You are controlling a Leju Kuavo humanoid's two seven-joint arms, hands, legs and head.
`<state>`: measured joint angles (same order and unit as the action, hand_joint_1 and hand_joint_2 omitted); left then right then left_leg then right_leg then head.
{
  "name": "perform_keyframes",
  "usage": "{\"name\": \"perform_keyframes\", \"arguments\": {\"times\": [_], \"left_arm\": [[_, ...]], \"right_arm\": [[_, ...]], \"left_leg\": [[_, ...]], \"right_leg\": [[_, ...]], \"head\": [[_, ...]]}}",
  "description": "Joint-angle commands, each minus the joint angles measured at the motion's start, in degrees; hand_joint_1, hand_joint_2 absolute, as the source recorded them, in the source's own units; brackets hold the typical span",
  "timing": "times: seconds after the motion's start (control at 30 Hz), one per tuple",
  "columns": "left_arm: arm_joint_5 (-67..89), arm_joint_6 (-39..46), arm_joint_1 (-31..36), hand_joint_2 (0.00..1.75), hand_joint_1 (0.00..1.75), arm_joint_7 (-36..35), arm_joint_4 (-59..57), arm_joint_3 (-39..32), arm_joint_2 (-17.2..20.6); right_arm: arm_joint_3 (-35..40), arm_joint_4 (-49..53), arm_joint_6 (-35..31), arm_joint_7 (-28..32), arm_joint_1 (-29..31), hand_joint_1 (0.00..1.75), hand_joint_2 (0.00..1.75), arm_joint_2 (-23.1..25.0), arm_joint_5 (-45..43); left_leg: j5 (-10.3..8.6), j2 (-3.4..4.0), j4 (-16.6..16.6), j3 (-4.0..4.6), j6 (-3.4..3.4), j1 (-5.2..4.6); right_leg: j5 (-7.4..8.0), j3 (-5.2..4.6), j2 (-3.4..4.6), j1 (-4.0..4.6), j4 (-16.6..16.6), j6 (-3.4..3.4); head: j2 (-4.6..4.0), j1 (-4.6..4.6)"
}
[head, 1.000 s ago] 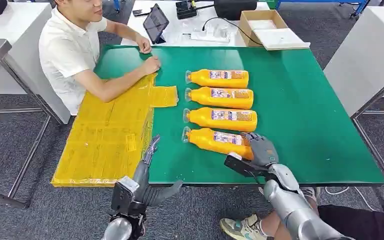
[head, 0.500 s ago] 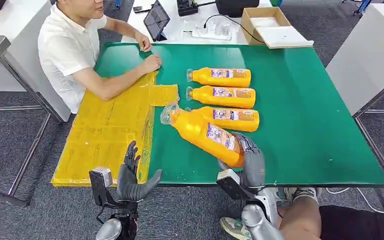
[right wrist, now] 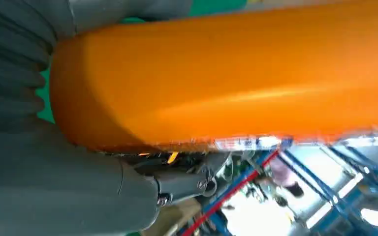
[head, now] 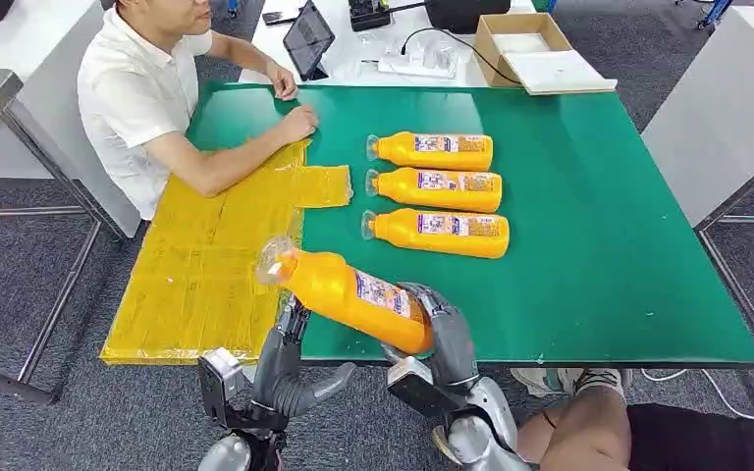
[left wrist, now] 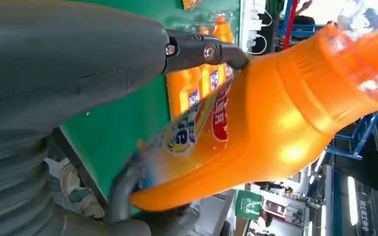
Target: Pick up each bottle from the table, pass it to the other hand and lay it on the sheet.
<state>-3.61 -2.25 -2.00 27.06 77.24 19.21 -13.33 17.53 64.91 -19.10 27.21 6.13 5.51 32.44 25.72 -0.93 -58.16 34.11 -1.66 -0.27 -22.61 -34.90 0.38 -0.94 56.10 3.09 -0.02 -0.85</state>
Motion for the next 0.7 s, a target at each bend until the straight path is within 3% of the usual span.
{"name": "perform_keyframes", "arguments": {"times": [0.03, 0.17, 0.27, 0.43, 0.7], "left_arm": [[-0.08, -1.67, 2.49, 1.75, 0.00, -1.00, -2.26, 1.54, 0.77], [-6.48, -6.43, 3.07, 1.75, 0.00, -4.83, -3.52, 0.69, -0.03], [-13.24, -9.84, 4.09, 1.75, 0.00, -8.16, -5.72, 0.72, -0.40], [-15.19, -6.45, 5.49, 1.75, 0.00, -8.94, -6.56, -0.40, -0.66], [-24.28, -8.29, 6.61, 1.75, 0.00, -9.85, -5.98, -0.88, -1.24]], "right_arm": [[9.85, -12.76, 3.11, 1.34, 3.30, 1.75, 1.75, 3.92, 0.59], [12.11, -16.26, 2.75, 1.81, 3.63, 1.75, 1.75, 5.70, 0.73], [13.68, -19.96, 0.83, 6.32, 4.53, 1.75, 1.75, 7.25, -2.21], [14.04, -17.71, -6.43, 7.57, 3.06, 1.75, 1.75, 7.75, -1.81], [17.30, -18.06, -5.33, 8.82, 3.43, 1.71, 1.75, 8.52, -5.67]], "left_leg": [[0.14, 0.28, 0.07, -0.37, 0.15, 0.09], [0.13, 0.26, 0.09, -0.39, 0.17, 0.11], [0.06, 0.16, 0.08, -0.26, 0.12, 0.04], [0.05, 0.05, 0.03, -0.12, 0.09, 0.08], [0.03, 0.07, 0.03, -0.06, 0.08, 0.05]], "right_leg": [[-0.07, 0.32, 0.15, 0.12, -0.08, -0.17], [-0.09, 0.32, 0.11, 0.13, -0.08, -0.20], [-0.05, 0.20, 0.04, 0.06, -0.07, -0.13], [-0.05, 0.11, -0.06, 0.10, -0.05, -0.11], [-0.04, 0.04, -0.03, 0.05, -0.03, -0.10]], "head": [[0.00, -0.04], [0.00, -0.04], [0.02, 0.00], [0.00, -0.09], [0.00, -0.04]]}}
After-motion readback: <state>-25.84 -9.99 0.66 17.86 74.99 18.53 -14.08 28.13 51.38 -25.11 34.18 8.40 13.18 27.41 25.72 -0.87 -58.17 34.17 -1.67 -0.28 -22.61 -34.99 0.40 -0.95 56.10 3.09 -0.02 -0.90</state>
